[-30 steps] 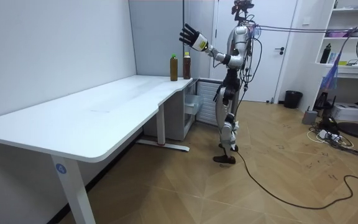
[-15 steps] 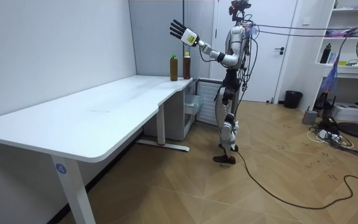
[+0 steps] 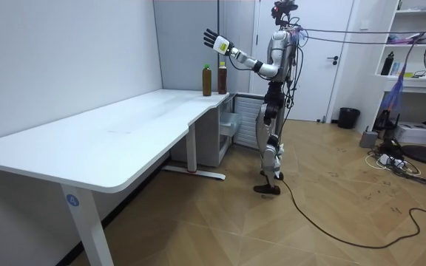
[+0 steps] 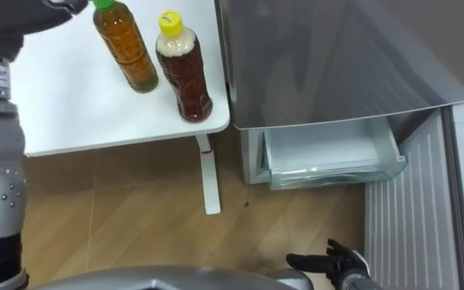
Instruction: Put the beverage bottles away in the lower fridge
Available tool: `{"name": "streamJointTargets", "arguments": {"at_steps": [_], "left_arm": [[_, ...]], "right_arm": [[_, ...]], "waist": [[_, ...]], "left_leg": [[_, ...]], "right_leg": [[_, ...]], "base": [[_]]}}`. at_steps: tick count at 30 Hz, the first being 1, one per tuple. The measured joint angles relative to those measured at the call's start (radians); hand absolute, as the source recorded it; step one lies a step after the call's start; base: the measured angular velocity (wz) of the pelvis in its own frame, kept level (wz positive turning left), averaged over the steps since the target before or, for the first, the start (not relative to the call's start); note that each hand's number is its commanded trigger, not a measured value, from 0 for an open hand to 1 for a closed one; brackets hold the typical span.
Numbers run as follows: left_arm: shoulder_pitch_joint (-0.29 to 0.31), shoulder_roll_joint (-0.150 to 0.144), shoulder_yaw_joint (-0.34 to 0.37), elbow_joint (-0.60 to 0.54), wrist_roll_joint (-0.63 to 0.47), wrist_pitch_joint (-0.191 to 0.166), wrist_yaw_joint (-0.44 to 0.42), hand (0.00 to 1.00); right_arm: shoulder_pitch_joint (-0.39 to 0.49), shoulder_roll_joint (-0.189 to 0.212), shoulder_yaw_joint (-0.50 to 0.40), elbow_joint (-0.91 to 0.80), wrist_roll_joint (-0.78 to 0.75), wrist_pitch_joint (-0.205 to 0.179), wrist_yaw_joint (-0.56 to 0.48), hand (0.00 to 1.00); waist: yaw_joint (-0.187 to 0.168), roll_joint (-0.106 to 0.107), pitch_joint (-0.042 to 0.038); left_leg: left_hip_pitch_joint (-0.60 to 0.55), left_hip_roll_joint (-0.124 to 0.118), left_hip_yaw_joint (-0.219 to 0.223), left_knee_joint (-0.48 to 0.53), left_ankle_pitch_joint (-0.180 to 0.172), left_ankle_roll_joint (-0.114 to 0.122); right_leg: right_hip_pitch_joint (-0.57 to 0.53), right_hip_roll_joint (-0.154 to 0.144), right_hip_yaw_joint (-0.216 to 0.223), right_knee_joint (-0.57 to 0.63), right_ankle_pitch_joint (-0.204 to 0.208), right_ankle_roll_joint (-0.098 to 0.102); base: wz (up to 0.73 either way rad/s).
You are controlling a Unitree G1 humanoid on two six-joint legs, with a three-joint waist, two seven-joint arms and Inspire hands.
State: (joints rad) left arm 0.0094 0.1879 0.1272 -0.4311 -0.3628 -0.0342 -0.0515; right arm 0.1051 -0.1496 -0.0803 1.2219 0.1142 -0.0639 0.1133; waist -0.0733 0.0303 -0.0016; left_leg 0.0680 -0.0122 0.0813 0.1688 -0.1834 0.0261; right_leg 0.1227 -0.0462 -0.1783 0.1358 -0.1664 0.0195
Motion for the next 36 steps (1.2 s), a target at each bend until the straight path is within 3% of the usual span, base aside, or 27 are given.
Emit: {"name": "streamJointTargets", "arguments": {"at_steps": [4, 13, 17, 36], "left_arm": [[0.000, 0.000, -0.032, -0.001, -0.071, 0.023, -0.049, 0.00], [0.019, -0.008, -0.084, -0.001, -0.104, 0.053, -0.133, 0.00], [0.040, -0.018, -0.104, -0.001, -0.106, 0.080, -0.142, 0.00], [0.041, -0.020, -0.135, 0.003, -0.116, 0.112, -0.160, 0.00]], "right_arm": [[-0.004, -0.001, 0.001, 0.003, 0.005, 0.003, -0.005, 0.00], [-0.008, -0.003, 0.019, -0.004, 0.012, 0.023, -0.008, 0.00], [-0.009, -0.003, 0.026, -0.003, 0.038, 0.036, -0.017, 0.00], [-0.016, -0.002, 0.059, -0.003, 0.042, 0.044, -0.036, 0.00]], "waist": [[-0.002, 0.001, -0.0001], [-0.001, -0.008, 0.0052], [-0.001, -0.010, 0.0059], [0.000, -0.022, 0.0050]], "left_leg": [[-0.001, 0.000, 0.000, 0.000, 0.000, 0.000], [-0.003, 0.000, 0.002, 0.000, 0.000, 0.000], [-0.004, 0.000, 0.002, 0.000, 0.000, 0.000], [-0.003, 0.002, 0.007, -0.001, 0.000, 0.000]], "right_leg": [[-0.001, 0.000, 0.009, 0.000, 0.000, 0.000], [-0.003, 0.002, 0.013, 0.003, 0.000, 0.000], [-0.006, 0.003, 0.013, 0.001, 0.000, 0.000], [-0.016, 0.004, 0.015, 0.004, 0.000, 0.000]], "base": [[0.00], [0.00], [0.00], [0.00]]}}
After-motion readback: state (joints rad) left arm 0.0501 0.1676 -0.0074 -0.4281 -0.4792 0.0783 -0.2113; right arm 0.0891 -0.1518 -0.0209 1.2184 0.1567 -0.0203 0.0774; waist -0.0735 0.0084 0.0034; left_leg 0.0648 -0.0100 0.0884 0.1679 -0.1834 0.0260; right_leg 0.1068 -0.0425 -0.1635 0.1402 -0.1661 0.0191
